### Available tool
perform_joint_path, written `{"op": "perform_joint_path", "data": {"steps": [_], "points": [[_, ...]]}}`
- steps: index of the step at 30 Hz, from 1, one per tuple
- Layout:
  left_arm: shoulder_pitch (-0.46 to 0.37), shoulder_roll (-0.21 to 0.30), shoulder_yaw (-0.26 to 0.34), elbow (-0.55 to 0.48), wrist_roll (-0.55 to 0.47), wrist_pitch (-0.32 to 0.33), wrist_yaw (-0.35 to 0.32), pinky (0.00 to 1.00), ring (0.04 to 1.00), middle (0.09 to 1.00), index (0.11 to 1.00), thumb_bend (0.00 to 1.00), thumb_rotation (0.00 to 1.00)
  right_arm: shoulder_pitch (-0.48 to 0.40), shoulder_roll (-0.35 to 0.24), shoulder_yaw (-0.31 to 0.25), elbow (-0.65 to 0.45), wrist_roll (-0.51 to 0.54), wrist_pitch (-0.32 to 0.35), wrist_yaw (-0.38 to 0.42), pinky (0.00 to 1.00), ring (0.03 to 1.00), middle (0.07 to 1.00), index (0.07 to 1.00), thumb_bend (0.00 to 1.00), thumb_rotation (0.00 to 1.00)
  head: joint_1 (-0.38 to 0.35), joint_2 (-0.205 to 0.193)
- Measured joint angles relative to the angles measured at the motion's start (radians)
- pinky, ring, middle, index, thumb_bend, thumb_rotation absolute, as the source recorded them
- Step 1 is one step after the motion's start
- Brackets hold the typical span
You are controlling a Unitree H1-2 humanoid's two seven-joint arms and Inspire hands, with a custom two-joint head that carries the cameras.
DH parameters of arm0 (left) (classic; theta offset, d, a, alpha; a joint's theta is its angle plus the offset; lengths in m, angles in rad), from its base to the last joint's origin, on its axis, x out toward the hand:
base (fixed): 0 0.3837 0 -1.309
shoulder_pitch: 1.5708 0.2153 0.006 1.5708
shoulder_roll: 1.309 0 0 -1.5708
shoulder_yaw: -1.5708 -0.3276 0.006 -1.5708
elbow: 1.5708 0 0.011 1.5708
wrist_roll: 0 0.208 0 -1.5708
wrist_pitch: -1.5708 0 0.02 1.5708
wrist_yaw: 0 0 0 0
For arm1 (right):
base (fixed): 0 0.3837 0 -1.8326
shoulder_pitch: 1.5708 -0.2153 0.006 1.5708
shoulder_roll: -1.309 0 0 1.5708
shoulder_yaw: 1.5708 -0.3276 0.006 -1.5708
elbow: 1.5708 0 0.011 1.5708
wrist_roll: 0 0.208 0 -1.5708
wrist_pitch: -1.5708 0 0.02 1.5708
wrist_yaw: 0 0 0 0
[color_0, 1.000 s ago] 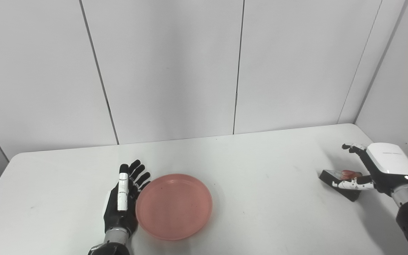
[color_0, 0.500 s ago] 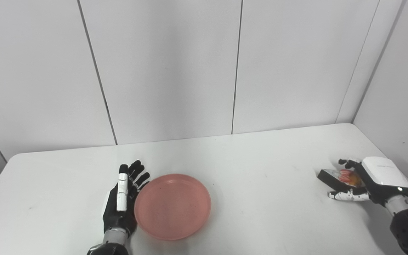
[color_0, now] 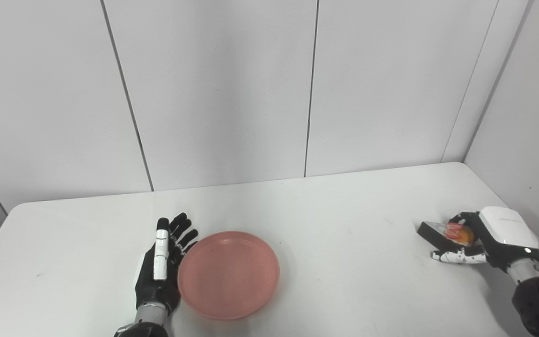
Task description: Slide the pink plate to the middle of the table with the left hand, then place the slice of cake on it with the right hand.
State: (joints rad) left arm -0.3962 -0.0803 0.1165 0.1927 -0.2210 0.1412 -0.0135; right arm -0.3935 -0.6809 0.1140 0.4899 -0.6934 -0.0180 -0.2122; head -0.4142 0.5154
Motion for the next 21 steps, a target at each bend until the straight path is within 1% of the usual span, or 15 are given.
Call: {"op": "perform_joint_path", "data": {"steps": [2,8,11,12,13,14,16,19,21], "points": [[0.002,-0.001,-0.001,-0.004,0.0,0.002,0.0,0.82,0.842,0.876,0.794,0.89,0.88,-0.008,-0.002,0.006,0.007,0.0,-0.001,-0.008,0.12,0.177,0.235,0.469,0.5,0.18,0.002,0.0],[0.002,-0.001,-0.001,-0.009,0.0,0.011,0.002,0.82,0.851,0.886,0.796,0.89,0.88,-0.009,-0.012,0.02,0.01,0.01,-0.001,-0.01,0.15,0.205,0.265,0.47,0.5,0.18,0.003,0.002],[0.002,0.0,0.0,-0.01,-0.001,0.012,0.001,0.83,0.852,0.887,0.797,0.89,0.88,-0.009,-0.012,0.02,0.009,0.019,-0.001,-0.01,0.15,0.206,0.264,0.469,0.49,0.18,0.003,0.002],[0.002,-0.001,0.0,-0.01,-0.001,0.012,0.001,0.83,0.85,0.885,0.794,0.89,0.87,-0.009,-0.012,0.02,0.008,0.026,-0.001,-0.009,0.15,0.2,0.258,0.385,0.51,0.4,0.003,0.002],[0.002,-0.001,0.0,-0.01,-0.001,0.012,0.001,0.82,0.848,0.883,0.792,0.89,0.87,-0.008,-0.012,0.02,0.006,0.03,-0.001,-0.009,0.14,0.197,0.255,0.342,0.52,0.51,0.003,0.002],[0.002,-0.001,0.0,-0.01,-0.001,0.012,0.002,0.82,0.846,0.882,0.791,0.89,0.87,-0.006,-0.012,0.02,0.003,0.032,-0.001,-0.007,0.14,0.196,0.253,0.316,0.52,0.58,0.003,0.002],[0.002,-0.001,0.0,-0.01,-0.001,0.012,0.002,0.82,0.851,0.882,0.789,0.89,0.87,0.001,-0.012,0.02,-0.007,0.034,-0.001,-0.003,0.16,0.205,0.258,0.304,0.56,0.65,0.003,0.002],[0.002,-0.001,0.0,-0.012,-0.001,0.013,0.004,0.82,0.851,0.882,0.788,0.89,0.87,0.021,-0.011,0.019,-0.034,0.037,0.0,0.002,0.16,0.205,0.256,0.288,0.57,0.66,0.011,0.005],[0.003,-0.002,0.0,-0.014,-0.001,0.015,0.006,0.82,0.849,0.877,0.787,0.88,0.87,0.037,-0.01,0.019,-0.074,0.035,0.0,0.008,0.15,0.199,0.252,0.281,0.58,0.63,0.017,0.006]]}}
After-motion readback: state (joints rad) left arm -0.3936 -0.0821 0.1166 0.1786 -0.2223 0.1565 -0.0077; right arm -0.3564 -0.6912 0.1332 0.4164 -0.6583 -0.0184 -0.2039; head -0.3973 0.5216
